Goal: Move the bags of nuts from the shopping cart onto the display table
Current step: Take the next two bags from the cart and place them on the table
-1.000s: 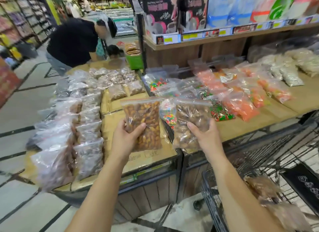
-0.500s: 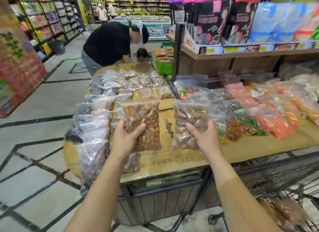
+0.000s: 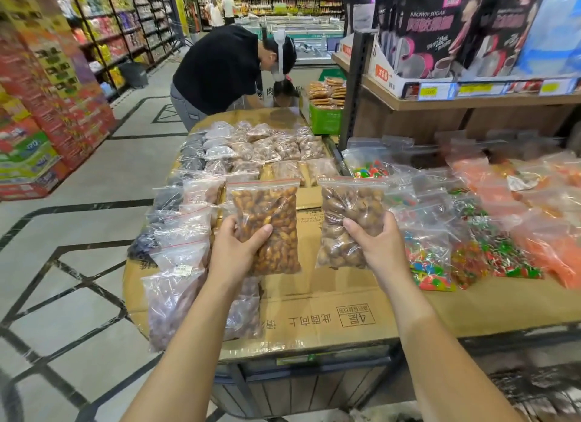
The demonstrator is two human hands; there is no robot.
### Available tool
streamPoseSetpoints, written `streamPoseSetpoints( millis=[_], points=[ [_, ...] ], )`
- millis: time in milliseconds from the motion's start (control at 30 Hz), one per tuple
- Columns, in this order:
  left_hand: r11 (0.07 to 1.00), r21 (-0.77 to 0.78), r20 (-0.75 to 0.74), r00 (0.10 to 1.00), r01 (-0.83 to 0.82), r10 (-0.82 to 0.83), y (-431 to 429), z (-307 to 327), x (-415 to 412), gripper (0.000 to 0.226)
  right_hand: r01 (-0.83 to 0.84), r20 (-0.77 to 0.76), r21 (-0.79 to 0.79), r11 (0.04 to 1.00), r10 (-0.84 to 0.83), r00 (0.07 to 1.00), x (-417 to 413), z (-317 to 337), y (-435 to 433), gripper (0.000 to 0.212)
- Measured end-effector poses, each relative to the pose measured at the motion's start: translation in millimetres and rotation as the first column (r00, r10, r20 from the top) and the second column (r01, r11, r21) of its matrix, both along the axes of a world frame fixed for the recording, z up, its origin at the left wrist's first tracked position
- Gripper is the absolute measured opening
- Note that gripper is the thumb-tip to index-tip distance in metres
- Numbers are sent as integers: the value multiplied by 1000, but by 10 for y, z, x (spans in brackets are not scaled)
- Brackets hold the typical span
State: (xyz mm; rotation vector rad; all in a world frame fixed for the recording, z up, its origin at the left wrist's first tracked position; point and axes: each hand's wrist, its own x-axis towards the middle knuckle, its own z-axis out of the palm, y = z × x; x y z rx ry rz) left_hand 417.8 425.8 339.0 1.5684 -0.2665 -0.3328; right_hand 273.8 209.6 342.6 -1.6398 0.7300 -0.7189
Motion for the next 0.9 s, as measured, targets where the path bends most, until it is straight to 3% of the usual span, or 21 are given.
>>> streamPoseSetpoints(
  millis=[133, 400, 900],
  points=[
    [999, 19, -13, 999, -43, 44, -316, -32, 221, 45, -25, -40, -1, 1000, 25, 999, 313, -73, -353, 72],
    [990, 84, 14, 994, -112, 111, -966, -118, 512, 42, -104, -70, -22, 994, 102, 992, 838, -178, -1059, 48],
    [986, 127, -15, 994, -109, 112, -1660, -334, 1253, 38, -109, -154, -5, 994, 107, 982, 1529, -364, -1756, 67]
  ],
)
